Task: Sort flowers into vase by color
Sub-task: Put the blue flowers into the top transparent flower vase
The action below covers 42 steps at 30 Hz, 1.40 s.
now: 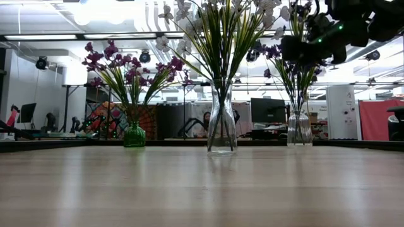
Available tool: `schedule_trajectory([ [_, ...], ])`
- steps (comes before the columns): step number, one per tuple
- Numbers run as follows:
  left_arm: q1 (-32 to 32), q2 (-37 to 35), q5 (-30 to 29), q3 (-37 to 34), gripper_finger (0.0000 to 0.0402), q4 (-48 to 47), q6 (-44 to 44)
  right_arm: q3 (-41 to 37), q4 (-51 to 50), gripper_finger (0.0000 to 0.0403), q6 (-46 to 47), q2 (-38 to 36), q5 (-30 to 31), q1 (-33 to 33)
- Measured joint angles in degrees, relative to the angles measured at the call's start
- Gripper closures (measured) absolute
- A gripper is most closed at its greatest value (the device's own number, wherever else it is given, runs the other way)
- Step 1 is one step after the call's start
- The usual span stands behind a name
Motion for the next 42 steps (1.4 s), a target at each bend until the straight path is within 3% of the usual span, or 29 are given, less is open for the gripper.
schedule_trajectory([
  [25, -0.02, 0.0, 0.0, 0.0, 0.018, 0.0, 0.2, -0.02, 0.03, 0.0386, 0.13, 2.6, 0.02, 0.0],
  [36, 0.0, 0.0, 0.0, 0.0, 0.018, 0.0, 0.2, -0.01, -0.03, 0.0274, 1.21, 2.49, 0.07, 0.0],
  [42, 0.0, 0.0, 0.01, 0.0, 0.018, 0.0, 0.2, 0.0, -0.74, 0.0232, 2.71, 2.4, 0.07, 0.0],
])
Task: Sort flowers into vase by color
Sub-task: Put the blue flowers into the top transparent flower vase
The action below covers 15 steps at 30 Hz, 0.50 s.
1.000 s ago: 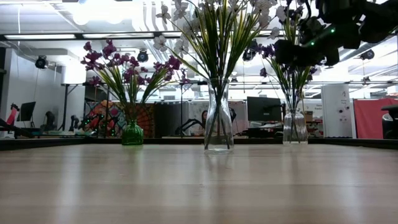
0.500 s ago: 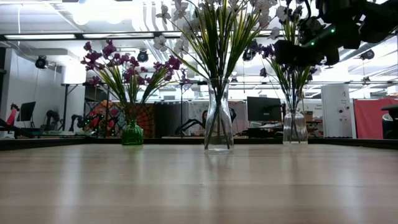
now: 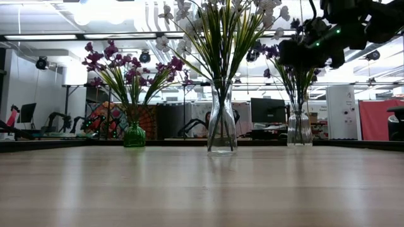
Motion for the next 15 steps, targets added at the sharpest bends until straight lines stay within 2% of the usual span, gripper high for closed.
schedule_trajectory([
  [7, -0.02, 0.0, -0.01, 0.0, 0.018, 0.02, 0.0, 1.67, -6.61, 0.0202, 1.51, -1.4, 0.0, 1.49],
  [15, 0.05, 0.0, -0.01, 0.0, 0.018, 0.02, 0.0, 6.23, -16.57, 0.0185, 2.95, -3.13, 0.04, 2.91],
])
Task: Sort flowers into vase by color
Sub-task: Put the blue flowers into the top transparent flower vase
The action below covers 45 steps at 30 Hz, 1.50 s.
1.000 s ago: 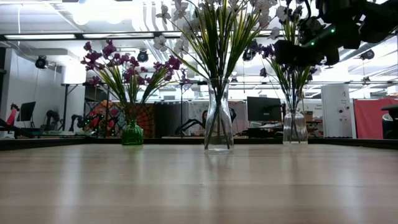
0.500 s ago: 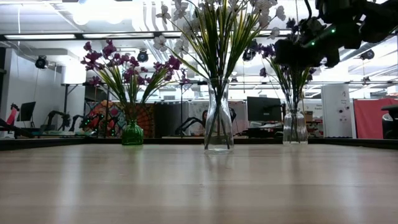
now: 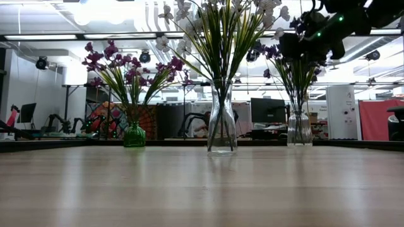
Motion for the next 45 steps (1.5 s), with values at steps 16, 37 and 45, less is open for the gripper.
schedule_trajectory([
  [16, 0.1, 0.0, 0.0, -0.04, 0.018, -0.02, -0.02, 6.99, -13.13, 0.0131, 3.55, -0.88, -0.3, 0.05],
  [37, 0.15, 0.0, 0.0, -0.15, 0.018, -0.02, -0.44, 15.47, -25.17, 0.0102, 6.15, -0.89, -0.59, 2.01],
  [45, 0.15, 0.02, 0.0, -0.15, 0.018, 0.0, -0.47, 15.48, -28.73, 0.0086, 9.11, -0.95, -3.13, 1.99],
])
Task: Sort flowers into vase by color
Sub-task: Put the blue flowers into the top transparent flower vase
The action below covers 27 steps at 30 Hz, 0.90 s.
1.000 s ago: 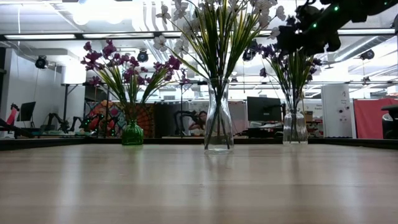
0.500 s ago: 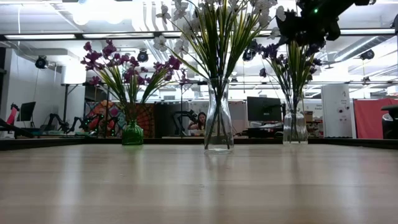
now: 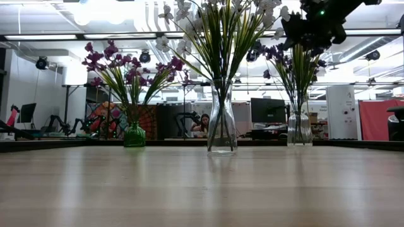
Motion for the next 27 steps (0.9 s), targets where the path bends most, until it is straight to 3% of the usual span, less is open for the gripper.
schedule_trajectory([
  [5, 0.0, 0.0, 0.0, 0.0, 0.018, 0.0, -0.4, 1.35, -4.33, 0.0085, 2.73, 0.01, -0.18, 0.0],
  [15, 0.07, -0.01, 0.0, 0.0, 0.018, 0.0, -0.4, 11.21, -24.62, 0.0083, 12.13, 0.64, -4.08, 0.0],
  [27, 0.07, 0.0, 0.0, 0.0, 0.018, 0.0, -0.6, 20.38, -31.24, 0.0087, 12.07, 3.79, -5.09, 0.0],
])
